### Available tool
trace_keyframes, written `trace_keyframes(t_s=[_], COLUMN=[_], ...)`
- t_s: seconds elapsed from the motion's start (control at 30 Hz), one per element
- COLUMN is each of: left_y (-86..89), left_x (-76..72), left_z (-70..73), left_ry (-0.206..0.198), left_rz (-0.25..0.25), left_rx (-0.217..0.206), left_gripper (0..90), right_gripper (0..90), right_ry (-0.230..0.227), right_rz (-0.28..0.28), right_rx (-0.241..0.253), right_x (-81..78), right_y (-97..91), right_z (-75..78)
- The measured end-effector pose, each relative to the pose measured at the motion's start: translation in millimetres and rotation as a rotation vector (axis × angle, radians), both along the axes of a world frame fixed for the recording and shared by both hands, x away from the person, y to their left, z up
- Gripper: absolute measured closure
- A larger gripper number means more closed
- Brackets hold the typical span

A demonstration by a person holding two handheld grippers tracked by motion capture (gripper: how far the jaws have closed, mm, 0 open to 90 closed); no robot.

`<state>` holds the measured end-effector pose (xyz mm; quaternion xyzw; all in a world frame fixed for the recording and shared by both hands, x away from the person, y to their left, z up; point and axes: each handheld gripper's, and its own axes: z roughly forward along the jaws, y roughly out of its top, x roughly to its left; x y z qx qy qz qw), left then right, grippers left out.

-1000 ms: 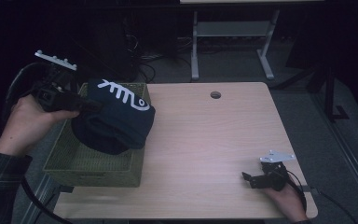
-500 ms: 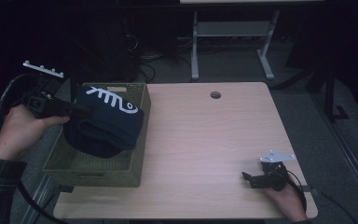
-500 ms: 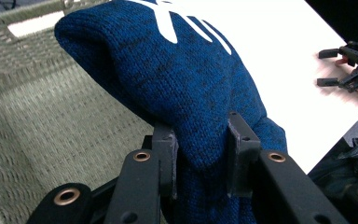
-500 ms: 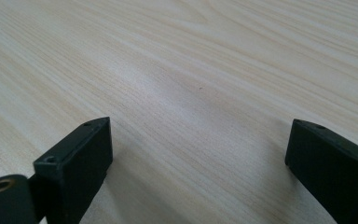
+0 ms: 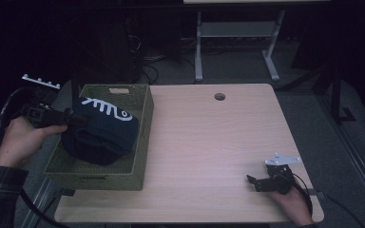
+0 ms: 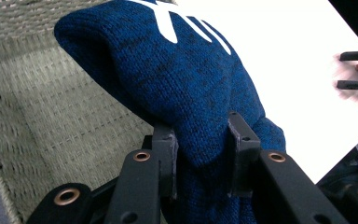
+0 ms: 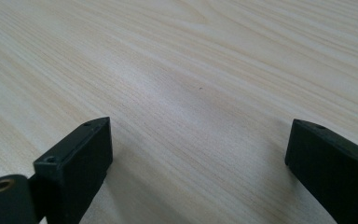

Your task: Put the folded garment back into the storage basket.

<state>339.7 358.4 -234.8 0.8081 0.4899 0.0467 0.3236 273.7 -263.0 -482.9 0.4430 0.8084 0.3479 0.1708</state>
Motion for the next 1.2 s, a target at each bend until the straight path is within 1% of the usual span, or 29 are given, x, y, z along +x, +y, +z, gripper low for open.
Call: trace_keyframes(t_s=[0.2, 0.37, 0.4, 0.43, 0.53, 0.63, 0.73, 0.83, 0.97, 1.03, 1.13, 1.2], left_y=[-0.1, -0.2, -0.9, -0.8, -1.5, -3.0, -1.6, 1.3, 3.0, 3.3, 4.4, 5.0], left_x=[2.6, 5.2, 5.6, 6.4, 8.9, 11.8, 15.7, 19.8, 25.1, 27.5, 30.1, 31.4], left_z=[-15.7, -25.7, -28.2, -30.8, -40.3, -52.1, -61.6, -68.9, -78.3, -83.1, -89.8, -93.5], left_ry=[0.019, 0.034, 0.037, 0.041, 0.060, 0.076, 0.089, 0.101, 0.116, 0.120, 0.128, 0.130], left_rz=[0.005, 0.001, 0.009, 0.003, -0.009, -0.007, -0.006, -0.003, -0.009, -0.008, -0.004, 0.000], left_rx=[0.002, -0.005, -0.010, -0.009, -0.001, -0.011, -0.007, 0.012, 0.050, 0.076, 0.088, 0.106], left_gripper=[69.9, 69.9, 69.8, 69.8, 69.8, 69.8, 69.8, 69.7, 69.5, 69.4, 69.1, 68.9], right_gripper=[7.0, 6.9, 7.0, 7.0, 7.0, 6.9, 6.9, 7.0, 7.0, 7.0, 6.9, 7.0], right_ry=[0.000, 0.000, -0.001, 0.000, -0.001, -0.001, 0.000, -0.001, 0.000, 0.000, 0.000, 0.000], right_rz=[0.000, 0.000, 0.001, 0.000, 0.001, 0.001, 0.001, 0.001, 0.000, 0.001, 0.000, 0.000], right_rx=[-0.001, 0.000, -0.001, 0.000, -0.001, -0.001, -0.001, -0.001, -0.001, -0.001, -0.001, -0.001], right_x=[0.0, 0.0, 0.0, 0.0, 0.0, 0.0, 0.0, 0.0, 0.0, 0.0, 0.0, 0.0], right_y=[0.0, 0.0, -0.1, 0.0, -0.1, -0.1, -0.1, -0.1, -0.1, -0.1, -0.1, 0.0], right_z=[0.0, 0.0, 0.0, 0.0, 0.0, 0.0, 0.0, 0.0, 0.0, 0.0, 0.0, 0.0])
